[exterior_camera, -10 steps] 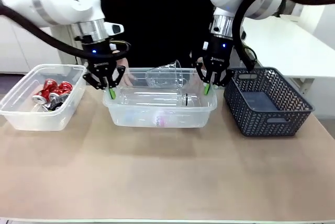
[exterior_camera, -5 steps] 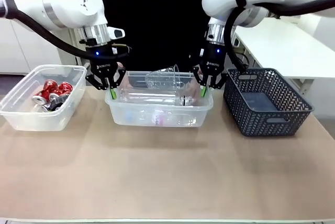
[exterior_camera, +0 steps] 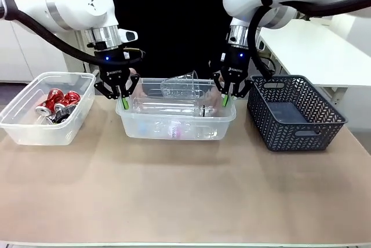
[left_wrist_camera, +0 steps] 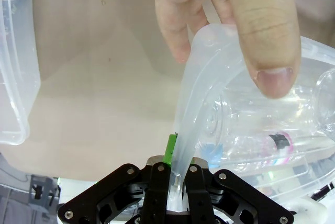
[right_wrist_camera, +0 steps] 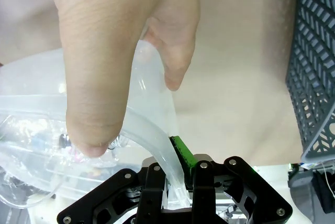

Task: Sort the waste into each basket.
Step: Release the Organizing box you were holding.

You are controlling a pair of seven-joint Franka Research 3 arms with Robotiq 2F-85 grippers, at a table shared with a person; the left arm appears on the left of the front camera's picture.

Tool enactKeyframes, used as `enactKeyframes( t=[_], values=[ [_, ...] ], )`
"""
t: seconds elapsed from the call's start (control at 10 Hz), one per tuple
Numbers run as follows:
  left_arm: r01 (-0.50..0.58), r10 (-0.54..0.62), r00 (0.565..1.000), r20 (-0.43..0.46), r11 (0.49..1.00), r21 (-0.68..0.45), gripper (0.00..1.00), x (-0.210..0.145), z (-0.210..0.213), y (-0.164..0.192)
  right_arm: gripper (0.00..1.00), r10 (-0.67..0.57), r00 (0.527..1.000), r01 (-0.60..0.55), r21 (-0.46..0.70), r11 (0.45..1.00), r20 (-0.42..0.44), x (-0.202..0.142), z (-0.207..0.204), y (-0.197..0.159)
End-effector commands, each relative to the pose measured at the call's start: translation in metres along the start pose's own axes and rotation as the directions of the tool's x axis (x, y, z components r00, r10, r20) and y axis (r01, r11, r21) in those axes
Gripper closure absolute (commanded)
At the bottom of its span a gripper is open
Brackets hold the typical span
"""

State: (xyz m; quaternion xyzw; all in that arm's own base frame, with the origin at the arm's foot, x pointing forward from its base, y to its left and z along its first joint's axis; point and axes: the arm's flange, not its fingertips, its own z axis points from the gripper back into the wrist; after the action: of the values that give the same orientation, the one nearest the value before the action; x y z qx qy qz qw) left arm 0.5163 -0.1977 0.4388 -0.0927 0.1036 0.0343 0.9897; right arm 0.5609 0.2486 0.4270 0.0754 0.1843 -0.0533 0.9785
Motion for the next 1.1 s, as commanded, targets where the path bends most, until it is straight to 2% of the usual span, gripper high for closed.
enactKeyframes(
  t=[0.0,0.2,0.3,0.4,0.5,0.6,0.7,1.0],
  values=[
    [-0.001,0.001,1.000,0.009,1.000,-0.005,0.96,-0.003,0.003,0.000,0.95,0.006,1.000,-0.006,0.004,1.000,0.000,-0.005,0.001,0.002],
    [0.000,0.000,1.000,0.000,1.000,0.000,0.96,0.000,0.000,0.000,0.95,0.000,1.000,0.000,0.000,1.000,0.000,0.000,0.000,0.000],
    [0.017,-0.017,1.000,0.013,1.000,0.005,0.37,-0.004,0.004,-0.001,0.40,-0.026,0.998,0.021,0.093,0.995,0.057,-0.006,0.003,-0.009],
    [0.013,-0.013,0.999,0.036,1.000,0.006,0.37,-0.009,0.009,0.000,0.40,-0.047,0.992,0.028,0.162,0.986,0.115,-0.013,0.008,-0.018],
    [0.006,-0.006,0.997,0.073,1.000,0.005,0.00,-0.017,0.017,0.004,0.00,-0.084,0.978,0.044,0.208,0.977,0.189,-0.021,0.014,-0.028],
    [-0.001,0.003,0.991,0.131,1.000,-0.010,0.34,-0.027,0.028,0.010,0.35,-0.112,0.959,0.041,0.264,0.964,0.261,-0.029,0.023,-0.039],
    [-0.009,0.018,0.973,0.229,0.999,-0.042,0.00,-0.040,0.041,0.016,0.00,-0.129,0.923,0.002,0.329,0.944,0.364,-0.041,0.034,-0.050],
    [0.053,0.010,0.897,0.442,0.990,-0.132,0.00,-0.061,0.047,0.023,0.00,-0.115,0.800,-0.160,0.395,0.905,0.589,-0.063,0.044,-0.068]
  ],
)
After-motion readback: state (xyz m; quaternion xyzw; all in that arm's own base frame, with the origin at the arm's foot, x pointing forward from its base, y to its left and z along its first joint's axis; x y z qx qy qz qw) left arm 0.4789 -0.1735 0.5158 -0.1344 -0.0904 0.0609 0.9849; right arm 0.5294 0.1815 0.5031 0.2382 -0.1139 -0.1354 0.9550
